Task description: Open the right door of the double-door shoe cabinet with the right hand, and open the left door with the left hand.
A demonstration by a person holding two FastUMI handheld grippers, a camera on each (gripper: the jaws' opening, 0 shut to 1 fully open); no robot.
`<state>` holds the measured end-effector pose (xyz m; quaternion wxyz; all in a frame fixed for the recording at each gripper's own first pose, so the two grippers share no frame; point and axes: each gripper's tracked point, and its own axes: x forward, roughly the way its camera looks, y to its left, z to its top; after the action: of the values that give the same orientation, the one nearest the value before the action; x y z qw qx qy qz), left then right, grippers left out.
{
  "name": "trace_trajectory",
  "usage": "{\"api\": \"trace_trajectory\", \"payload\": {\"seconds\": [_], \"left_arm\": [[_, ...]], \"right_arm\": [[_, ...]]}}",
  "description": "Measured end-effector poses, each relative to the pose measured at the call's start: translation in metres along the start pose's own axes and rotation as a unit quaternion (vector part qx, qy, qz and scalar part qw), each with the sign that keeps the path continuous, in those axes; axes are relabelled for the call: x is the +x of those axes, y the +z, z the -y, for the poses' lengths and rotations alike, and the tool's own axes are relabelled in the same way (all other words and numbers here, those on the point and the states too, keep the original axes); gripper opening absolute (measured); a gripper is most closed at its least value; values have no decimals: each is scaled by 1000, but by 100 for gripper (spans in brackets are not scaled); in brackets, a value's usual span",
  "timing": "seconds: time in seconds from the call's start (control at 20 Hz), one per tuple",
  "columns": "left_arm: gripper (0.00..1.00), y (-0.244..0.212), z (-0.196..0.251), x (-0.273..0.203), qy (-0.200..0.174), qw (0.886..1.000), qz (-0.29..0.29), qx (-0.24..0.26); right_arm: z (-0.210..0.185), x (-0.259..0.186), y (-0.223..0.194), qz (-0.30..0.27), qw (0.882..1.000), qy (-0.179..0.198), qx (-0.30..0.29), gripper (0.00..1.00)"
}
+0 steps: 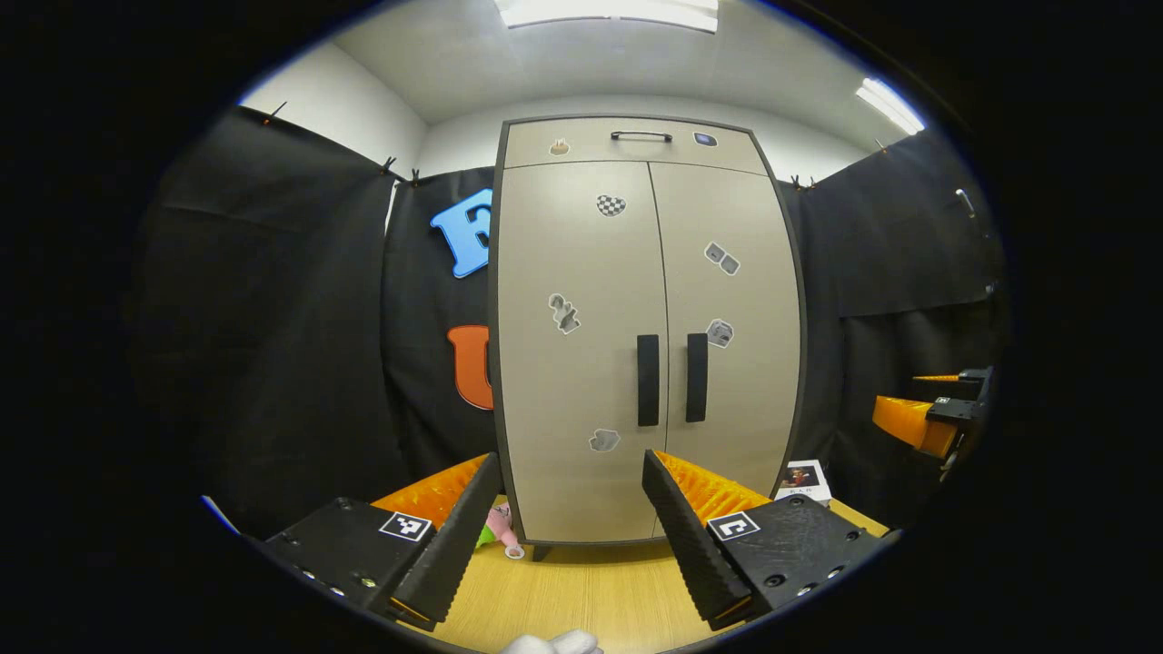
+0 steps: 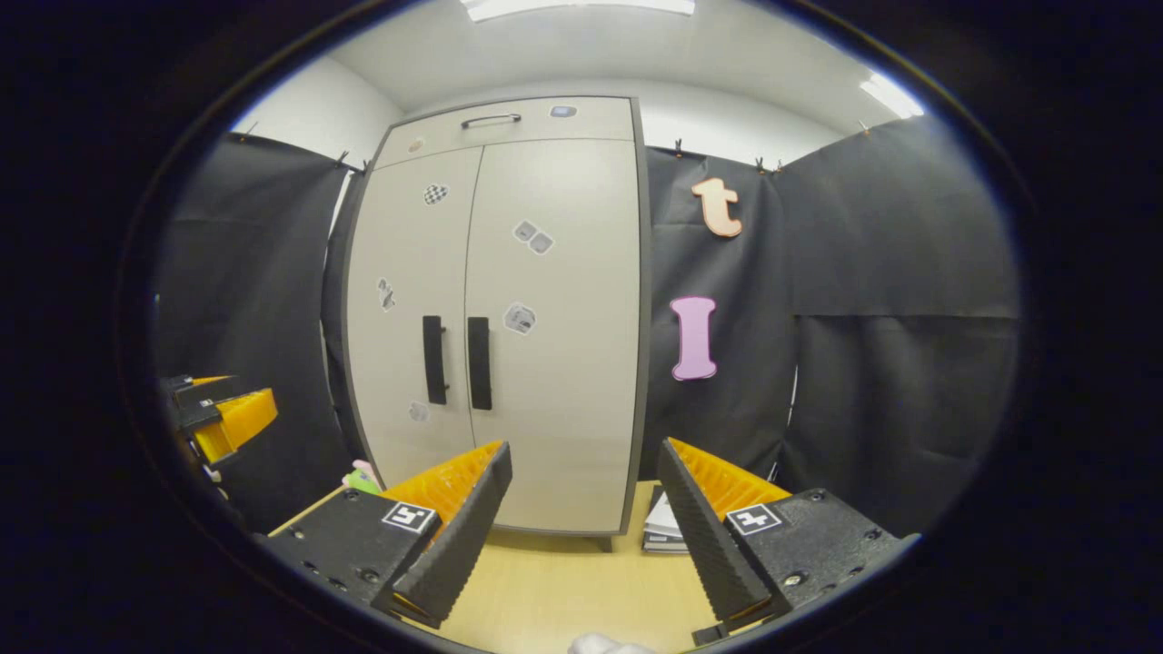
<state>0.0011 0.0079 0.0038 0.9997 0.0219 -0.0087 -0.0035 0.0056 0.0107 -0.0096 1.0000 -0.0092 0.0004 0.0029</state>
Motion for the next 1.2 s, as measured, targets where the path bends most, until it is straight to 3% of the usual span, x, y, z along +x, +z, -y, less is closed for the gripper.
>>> {"api": "trace_trajectory", "payload": {"seconds": [0.6,1.2], "left_arm": [[95,-5,-10,-13,10,1000,-4,2],[95,-7,-35,-36,57,998,-14,5]], "right_arm": [[-33,50,-3,-7,1000,18,-19,100],[-104,173,11,-9,999,35,-29,100]]}}
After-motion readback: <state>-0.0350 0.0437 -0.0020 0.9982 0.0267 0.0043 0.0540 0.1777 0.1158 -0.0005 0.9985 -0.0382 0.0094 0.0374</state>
